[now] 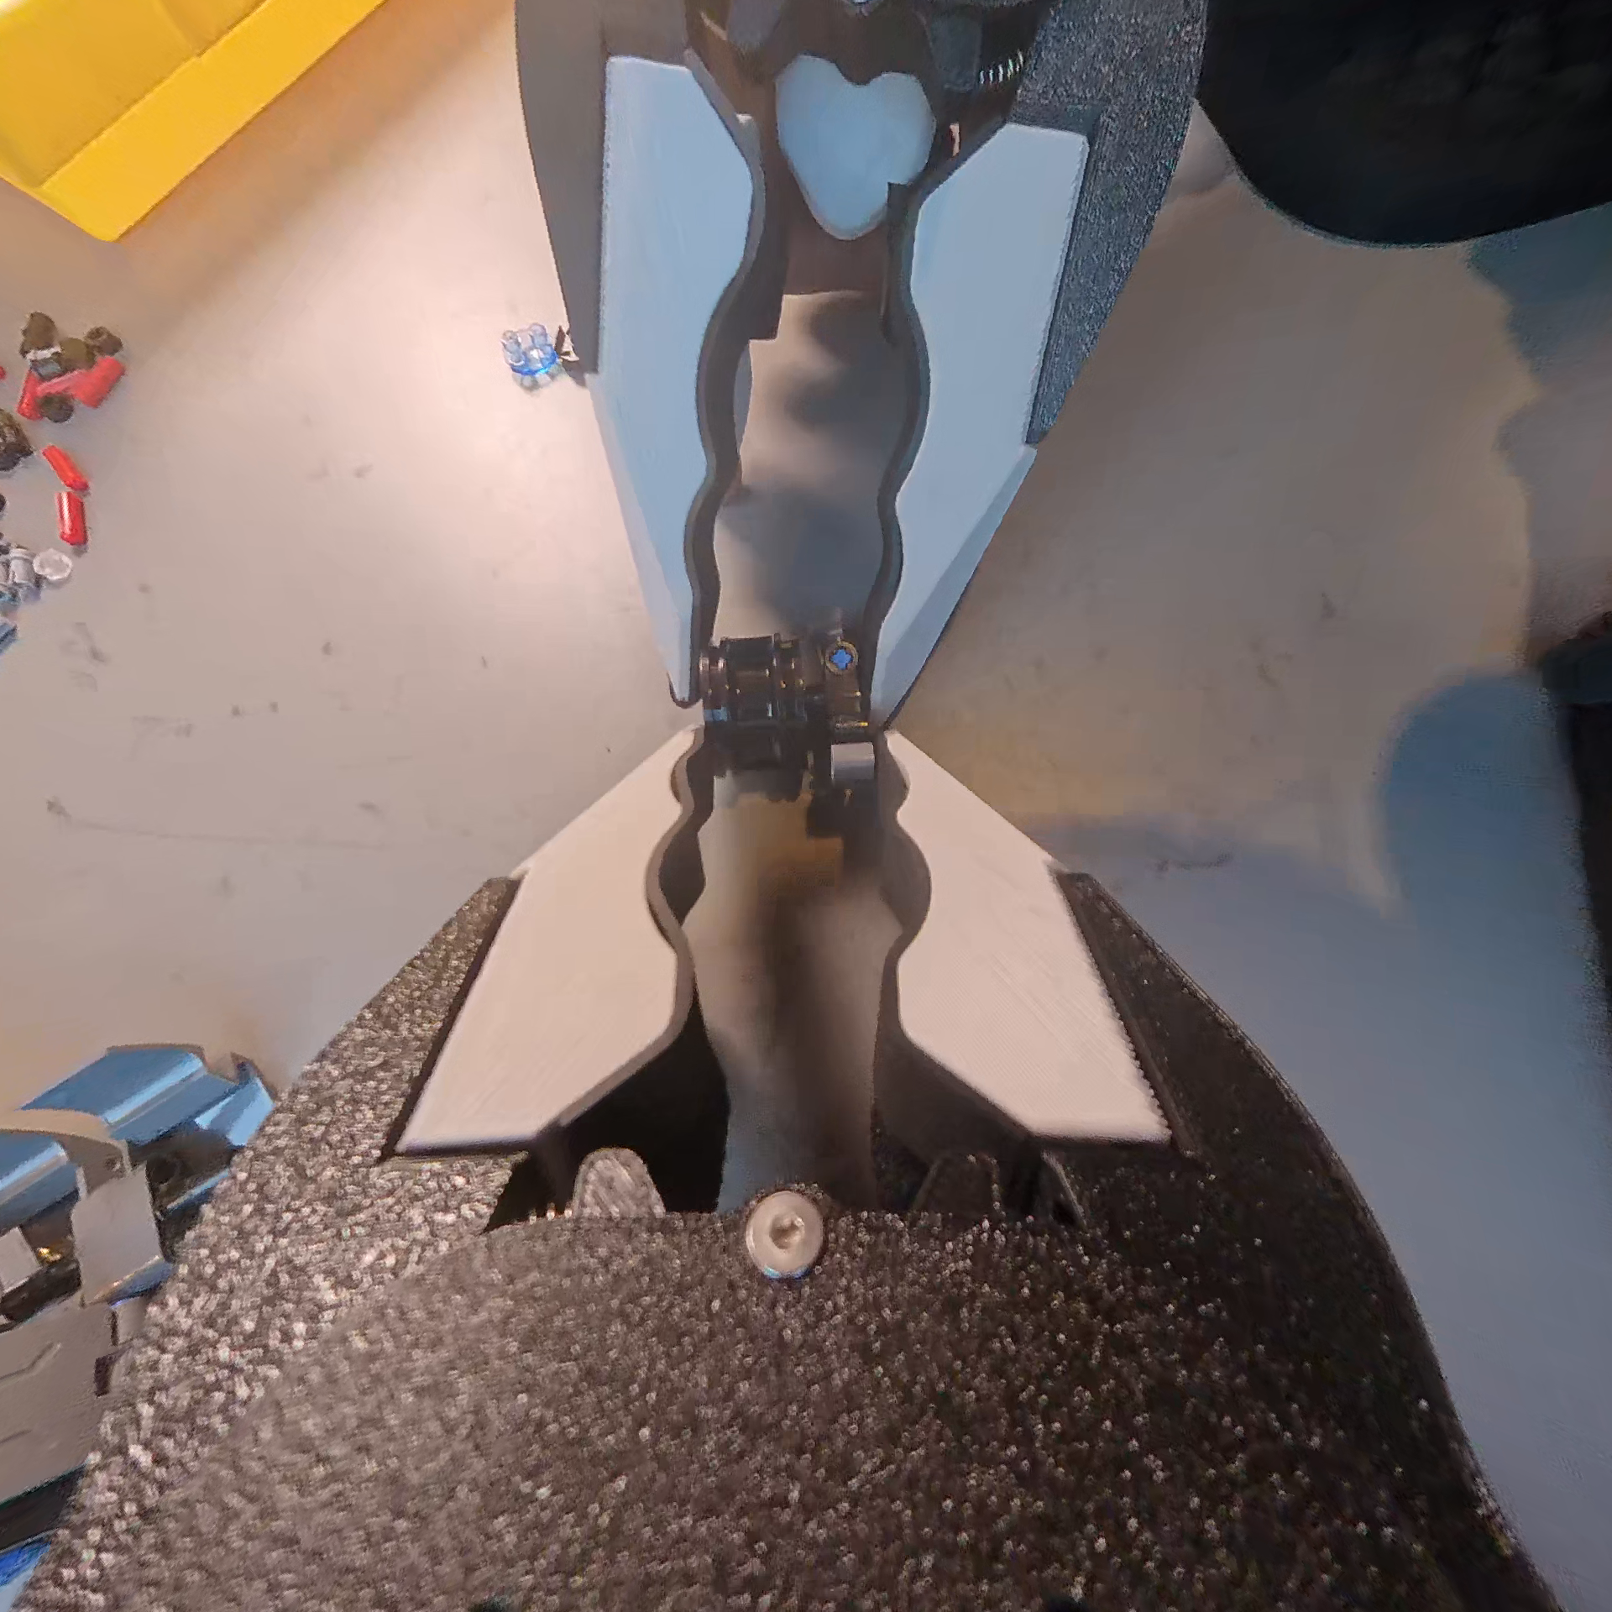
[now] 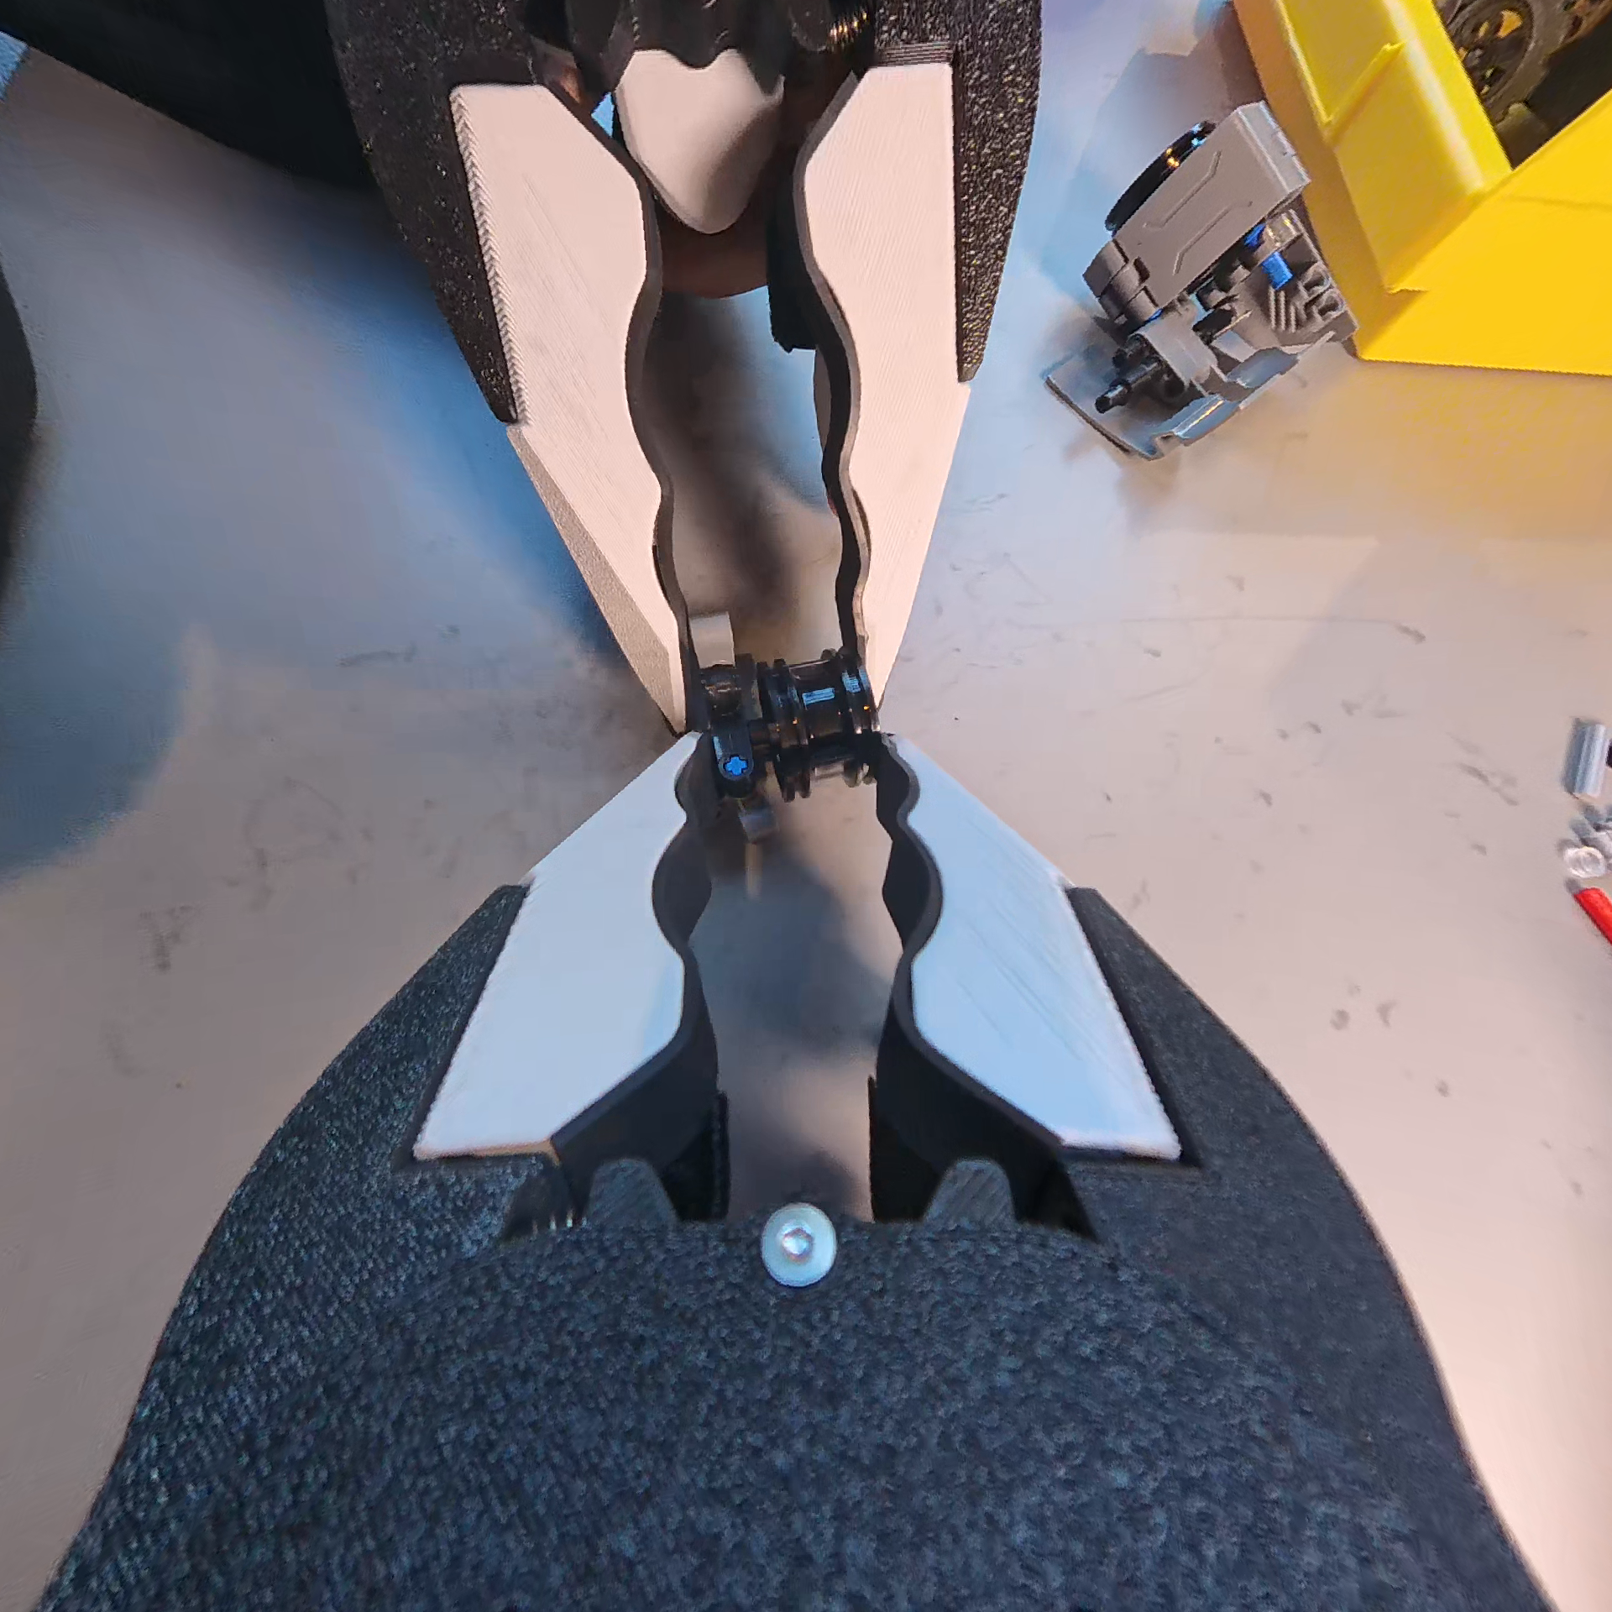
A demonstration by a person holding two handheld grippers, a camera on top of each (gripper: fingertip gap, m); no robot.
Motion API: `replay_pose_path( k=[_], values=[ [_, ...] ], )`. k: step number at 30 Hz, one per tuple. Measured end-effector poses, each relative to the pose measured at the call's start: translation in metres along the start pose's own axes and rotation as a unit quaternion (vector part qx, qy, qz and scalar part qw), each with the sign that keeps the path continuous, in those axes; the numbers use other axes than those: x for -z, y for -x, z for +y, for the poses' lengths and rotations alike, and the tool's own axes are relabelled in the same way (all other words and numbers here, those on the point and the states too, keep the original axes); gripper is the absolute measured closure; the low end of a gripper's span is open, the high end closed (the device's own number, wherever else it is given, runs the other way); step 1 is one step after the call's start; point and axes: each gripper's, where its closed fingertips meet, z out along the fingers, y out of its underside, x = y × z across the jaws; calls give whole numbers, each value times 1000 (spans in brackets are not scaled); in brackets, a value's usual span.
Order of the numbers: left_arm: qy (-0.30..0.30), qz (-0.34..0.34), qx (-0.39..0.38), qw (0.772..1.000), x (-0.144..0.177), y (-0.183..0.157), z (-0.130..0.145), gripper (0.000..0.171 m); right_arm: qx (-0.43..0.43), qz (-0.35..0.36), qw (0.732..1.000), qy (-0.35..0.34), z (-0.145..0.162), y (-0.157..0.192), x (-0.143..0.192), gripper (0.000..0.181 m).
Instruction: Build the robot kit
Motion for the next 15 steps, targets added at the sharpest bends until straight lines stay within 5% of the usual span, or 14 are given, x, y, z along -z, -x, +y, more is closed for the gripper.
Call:
replay_pose_path(
  k=[15],
  values=[
    [-7, 1, 2, 1000, 2, -3, 1, 140, -9, 5, 1000, -6, -3, 3, -1, 147]
  ],
)
